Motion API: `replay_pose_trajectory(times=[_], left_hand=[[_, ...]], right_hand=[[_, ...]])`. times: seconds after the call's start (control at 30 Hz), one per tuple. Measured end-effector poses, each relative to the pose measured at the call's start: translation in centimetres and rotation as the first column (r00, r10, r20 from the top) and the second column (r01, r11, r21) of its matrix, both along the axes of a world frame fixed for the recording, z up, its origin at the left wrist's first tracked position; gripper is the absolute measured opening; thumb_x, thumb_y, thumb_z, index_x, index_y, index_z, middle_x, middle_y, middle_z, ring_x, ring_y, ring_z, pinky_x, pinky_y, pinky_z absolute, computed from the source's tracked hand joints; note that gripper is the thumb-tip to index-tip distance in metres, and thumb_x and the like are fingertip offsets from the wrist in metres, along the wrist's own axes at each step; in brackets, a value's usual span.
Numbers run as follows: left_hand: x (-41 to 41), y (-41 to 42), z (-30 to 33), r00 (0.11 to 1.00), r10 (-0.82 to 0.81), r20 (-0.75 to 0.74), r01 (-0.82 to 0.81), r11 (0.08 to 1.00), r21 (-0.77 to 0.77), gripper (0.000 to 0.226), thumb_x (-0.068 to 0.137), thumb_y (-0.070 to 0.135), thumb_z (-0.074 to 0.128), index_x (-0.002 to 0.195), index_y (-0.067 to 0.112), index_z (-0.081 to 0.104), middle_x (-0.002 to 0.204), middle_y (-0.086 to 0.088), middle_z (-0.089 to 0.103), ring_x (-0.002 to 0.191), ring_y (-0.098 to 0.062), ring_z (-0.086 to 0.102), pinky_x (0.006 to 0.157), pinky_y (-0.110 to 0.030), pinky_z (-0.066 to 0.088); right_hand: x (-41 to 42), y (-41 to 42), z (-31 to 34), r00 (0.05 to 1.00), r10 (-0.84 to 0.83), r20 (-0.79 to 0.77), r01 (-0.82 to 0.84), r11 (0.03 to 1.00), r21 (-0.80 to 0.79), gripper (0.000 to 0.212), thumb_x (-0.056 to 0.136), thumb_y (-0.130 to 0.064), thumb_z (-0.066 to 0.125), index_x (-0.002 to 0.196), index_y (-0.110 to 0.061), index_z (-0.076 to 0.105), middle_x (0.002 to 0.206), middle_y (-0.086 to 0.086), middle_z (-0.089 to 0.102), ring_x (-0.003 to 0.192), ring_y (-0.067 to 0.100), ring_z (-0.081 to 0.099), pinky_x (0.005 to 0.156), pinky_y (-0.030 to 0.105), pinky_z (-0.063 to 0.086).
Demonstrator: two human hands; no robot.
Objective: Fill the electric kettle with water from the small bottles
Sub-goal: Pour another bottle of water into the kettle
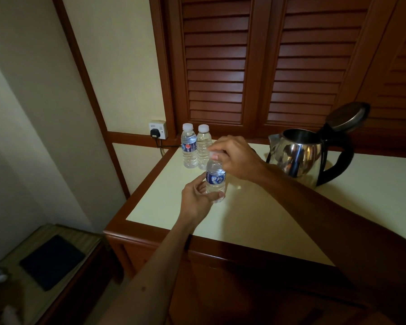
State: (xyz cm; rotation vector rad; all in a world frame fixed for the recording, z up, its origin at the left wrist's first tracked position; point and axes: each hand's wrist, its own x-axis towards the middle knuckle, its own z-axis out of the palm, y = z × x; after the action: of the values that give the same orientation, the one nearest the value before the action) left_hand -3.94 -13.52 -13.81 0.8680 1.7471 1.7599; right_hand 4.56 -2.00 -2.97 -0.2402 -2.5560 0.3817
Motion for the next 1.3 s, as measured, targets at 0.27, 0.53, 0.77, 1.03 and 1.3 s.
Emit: replay_pose_trajectory(times=[0.27, 0.53, 0.77, 1.03, 1.3], left_hand=[[0.0, 0.1, 0.0, 0.999, -0.006, 0.037, 0.005, 1.000, 0.006, 0.070, 0.069, -0.010, 0.081, 0.133, 0.012, 0.060, 0.108, -0.002, 0.075, 0.100, -0.017, 0.072, 0.095, -0.038, 0.056], [0.2, -0.2, 0.6, 0.999, -0.034, 0.031, 0.034, 0.999, 0.003, 0.067, 0.071, -0.007, 0.081, 0.132, 0.012, 0.060, 0.111, -0.002, 0.074, 0.097, -0.011, 0.072, 0.075, -0.015, 0.055], [0.1, -0.2, 0.4, 0.997, -0.061, 0.037, 0.060, 0.998, 0.022, 0.070, 0.071, -0.011, 0.078, 0.135, 0.010, 0.058, 0.109, -0.005, 0.075, 0.098, -0.016, 0.072, 0.077, -0.019, 0.056], [0.1, -0.2, 0.0, 0.998, -0.064, 0.000, 0.064, 0.998, 0.026, 0.070, 0.073, -0.009, 0.079, 0.136, 0.014, 0.058, 0.108, 0.001, 0.075, 0.100, -0.013, 0.072, 0.083, -0.022, 0.056], [0.4, -0.5, 0.3, 0.996, -0.055, -0.065, 0.055, 0.998, -0.011, 0.063, 0.076, 0.000, 0.081, 0.127, 0.028, 0.058, 0.101, 0.015, 0.073, 0.092, 0.002, 0.070, 0.073, -0.013, 0.054]], right_hand=[[0.9, -0.4, 1.9, 0.996, 0.075, 0.044, -0.059, 0.951, -0.304, 0.052, 0.083, 0.004, 0.051, 0.128, -0.020, 0.060, 0.115, 0.003, 0.069, 0.111, 0.012, 0.062, 0.093, 0.039, 0.053], [0.2, -0.9, 2.9, 0.962, -0.108, 0.250, 0.089, 0.992, 0.087, 0.028, 0.090, -0.028, 0.062, 0.080, -0.003, 0.062, 0.086, 0.012, 0.056, 0.083, 0.028, 0.054, 0.071, 0.037, 0.042], [0.9, 0.5, 2.4, 0.977, 0.070, 0.200, -0.065, 0.997, -0.031, 0.045, 0.085, 0.007, 0.055, 0.125, -0.011, 0.063, 0.126, 0.002, 0.060, 0.115, 0.011, 0.051, 0.088, 0.012, 0.035], [1.7, 0.2, 3.1, 0.998, 0.045, -0.044, -0.052, 0.983, -0.174, 0.050, 0.083, 0.013, 0.051, 0.124, -0.013, 0.063, 0.120, 0.001, 0.062, 0.110, 0.011, 0.054, 0.092, 0.021, 0.044], [8.6, 2.6, -5.3, 0.934, -0.273, 0.228, 0.319, 0.927, -0.197, 0.035, 0.093, -0.028, 0.058, 0.126, -0.017, 0.060, 0.125, 0.004, 0.058, 0.112, 0.019, 0.055, 0.090, 0.029, 0.045]])
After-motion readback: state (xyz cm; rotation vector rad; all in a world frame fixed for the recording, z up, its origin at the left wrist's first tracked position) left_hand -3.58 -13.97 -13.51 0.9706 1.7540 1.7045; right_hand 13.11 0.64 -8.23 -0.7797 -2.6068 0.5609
